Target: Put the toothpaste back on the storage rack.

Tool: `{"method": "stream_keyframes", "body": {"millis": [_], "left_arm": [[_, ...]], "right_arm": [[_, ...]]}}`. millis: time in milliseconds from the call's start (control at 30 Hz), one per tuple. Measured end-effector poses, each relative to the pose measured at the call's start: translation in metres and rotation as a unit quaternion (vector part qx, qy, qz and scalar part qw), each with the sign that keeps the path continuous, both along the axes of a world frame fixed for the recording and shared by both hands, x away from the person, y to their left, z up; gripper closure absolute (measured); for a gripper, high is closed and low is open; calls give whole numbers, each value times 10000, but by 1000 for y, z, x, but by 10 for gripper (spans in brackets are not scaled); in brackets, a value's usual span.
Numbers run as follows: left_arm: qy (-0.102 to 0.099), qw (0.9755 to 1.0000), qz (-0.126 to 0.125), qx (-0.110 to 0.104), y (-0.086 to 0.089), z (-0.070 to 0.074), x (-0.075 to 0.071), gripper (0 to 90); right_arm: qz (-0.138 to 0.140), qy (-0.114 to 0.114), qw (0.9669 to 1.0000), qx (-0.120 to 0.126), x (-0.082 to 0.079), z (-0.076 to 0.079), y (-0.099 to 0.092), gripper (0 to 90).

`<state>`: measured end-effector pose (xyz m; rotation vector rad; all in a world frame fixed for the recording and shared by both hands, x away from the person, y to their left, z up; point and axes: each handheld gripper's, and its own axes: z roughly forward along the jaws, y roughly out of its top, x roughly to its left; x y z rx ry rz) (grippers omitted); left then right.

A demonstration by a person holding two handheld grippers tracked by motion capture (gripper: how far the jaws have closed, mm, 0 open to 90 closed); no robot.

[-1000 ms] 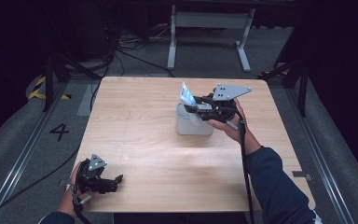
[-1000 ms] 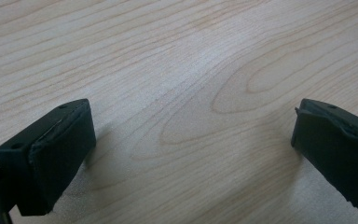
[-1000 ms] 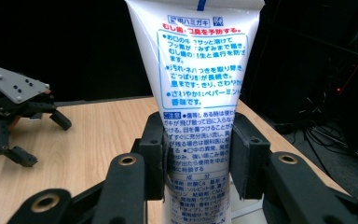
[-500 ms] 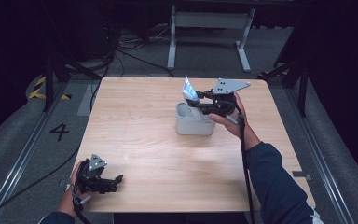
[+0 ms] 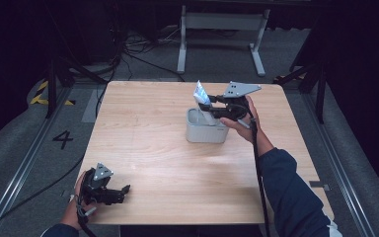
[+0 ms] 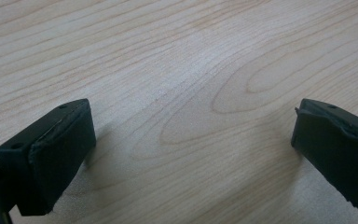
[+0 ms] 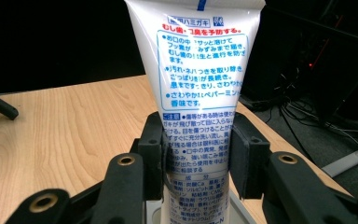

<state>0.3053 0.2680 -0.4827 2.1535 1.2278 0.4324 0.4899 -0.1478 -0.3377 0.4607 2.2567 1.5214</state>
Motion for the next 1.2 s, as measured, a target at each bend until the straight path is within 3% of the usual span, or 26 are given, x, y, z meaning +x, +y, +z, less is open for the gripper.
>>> {"method": "stream_keyframes", "body": {"millis": [600, 1200], "left_arm": [[-7, 10000, -6, 12, 0, 0, 0, 0], [-26, 10000, -9, -3, 0, 0, 0, 0]], "right_arm": [[-120, 144, 9997, -131, 10, -17, -3, 625], [-54, 305, 9991, -279, 1, -35, -18, 612]]}}
